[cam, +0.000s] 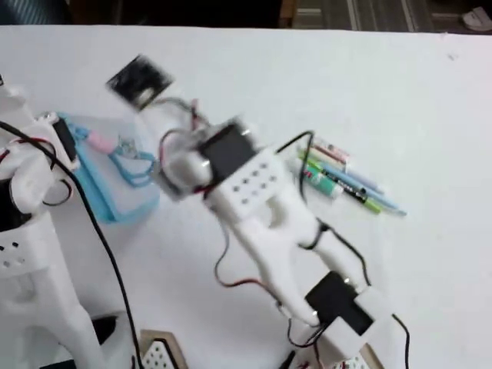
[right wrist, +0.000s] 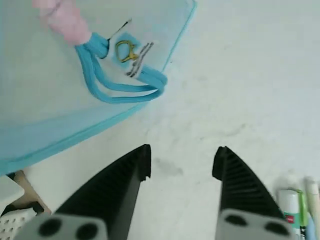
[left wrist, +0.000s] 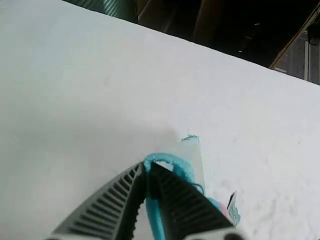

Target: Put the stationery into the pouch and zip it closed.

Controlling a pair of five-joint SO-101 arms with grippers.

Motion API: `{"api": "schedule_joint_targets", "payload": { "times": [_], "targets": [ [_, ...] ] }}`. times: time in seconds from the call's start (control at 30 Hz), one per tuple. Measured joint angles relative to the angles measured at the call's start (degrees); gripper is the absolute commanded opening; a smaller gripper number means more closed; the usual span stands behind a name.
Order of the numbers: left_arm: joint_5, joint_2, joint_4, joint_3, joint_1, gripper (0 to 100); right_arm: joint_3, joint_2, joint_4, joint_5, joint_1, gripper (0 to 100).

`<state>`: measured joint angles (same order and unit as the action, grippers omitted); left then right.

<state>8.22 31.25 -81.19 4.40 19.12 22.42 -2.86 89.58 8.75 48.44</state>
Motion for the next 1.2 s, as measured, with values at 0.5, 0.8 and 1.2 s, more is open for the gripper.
{"api": "schedule_joint_targets", "payload": {
  "times": [0.5, 0.8, 1.2],
  "targets": [
    [0.0, 0.0, 0.0, 0.0, 0.0, 2, -41.3, 32.4, -1.3, 3.4, -3.5, 21.9],
    [0.0, 0.0, 0.0, 0.0, 0.0, 2, -69.7, 43.0, -37.4, 0.4, -3.0, 21.9],
    [0.0, 0.0, 0.0, 0.0, 0.0, 2, -57.4, 13.5, -75.1, -8.1, -0.5, 21.9]
  ]
}}
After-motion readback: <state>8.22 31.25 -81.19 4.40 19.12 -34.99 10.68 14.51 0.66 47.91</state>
